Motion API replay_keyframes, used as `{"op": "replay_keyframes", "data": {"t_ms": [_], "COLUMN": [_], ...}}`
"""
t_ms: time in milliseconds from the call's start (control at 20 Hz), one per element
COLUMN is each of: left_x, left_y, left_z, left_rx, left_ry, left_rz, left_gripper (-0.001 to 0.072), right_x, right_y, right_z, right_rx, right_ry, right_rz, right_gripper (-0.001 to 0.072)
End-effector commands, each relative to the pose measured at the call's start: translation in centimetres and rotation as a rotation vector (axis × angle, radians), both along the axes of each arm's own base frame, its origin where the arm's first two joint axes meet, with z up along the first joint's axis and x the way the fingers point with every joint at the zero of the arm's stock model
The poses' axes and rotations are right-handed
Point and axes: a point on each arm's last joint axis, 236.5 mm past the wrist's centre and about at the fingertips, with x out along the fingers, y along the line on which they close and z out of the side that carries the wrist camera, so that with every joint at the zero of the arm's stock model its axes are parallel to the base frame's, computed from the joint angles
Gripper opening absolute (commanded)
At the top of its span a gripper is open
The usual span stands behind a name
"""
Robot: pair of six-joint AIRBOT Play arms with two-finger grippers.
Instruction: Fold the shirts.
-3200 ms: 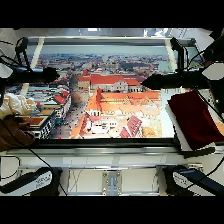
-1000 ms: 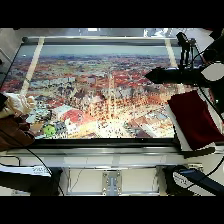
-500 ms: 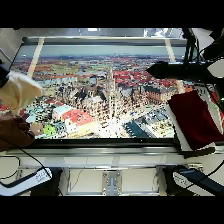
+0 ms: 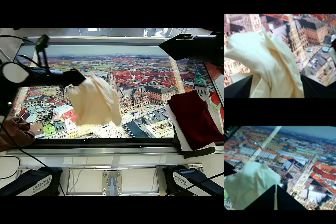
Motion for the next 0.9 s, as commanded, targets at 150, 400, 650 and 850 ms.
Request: {"op": "replay_keyframes", "data": {"t_ms": [150, 400, 650, 850], "left_x": [3.3, -1.6, -0.4, -0.9], "left_y": [8.2, 8.1, 1.0, -0.5], "left_z": [-6.3, -19.9, -22.0, -23.0], "left_rx": [0.326, 0.439, 0.247, 0.241], "left_ry": [0.084, 0.511, 0.459, 0.441], "left_rz": [0.268, 0.136, -0.045, -0.157], "left_gripper": [0.0704, 0.0598, 0.0501, 0.0541], "right_x": [-0.9, -2.4, -7.9, -7.2], "right_y": [-5.7, -3.5, 1.8, 4.7], "right_z": [-11.6, -28.0, -36.8, -39.8], "right_rx": [-0.352, -0.273, -0.308, -0.358], "right_ry": [0.33, 0.662, 0.854, 0.816], "right_rz": [-0.059, -0.015, 0.176, 0.206], "right_gripper": [0.0278, 0.0279, 0.0561, 0.0548]}}
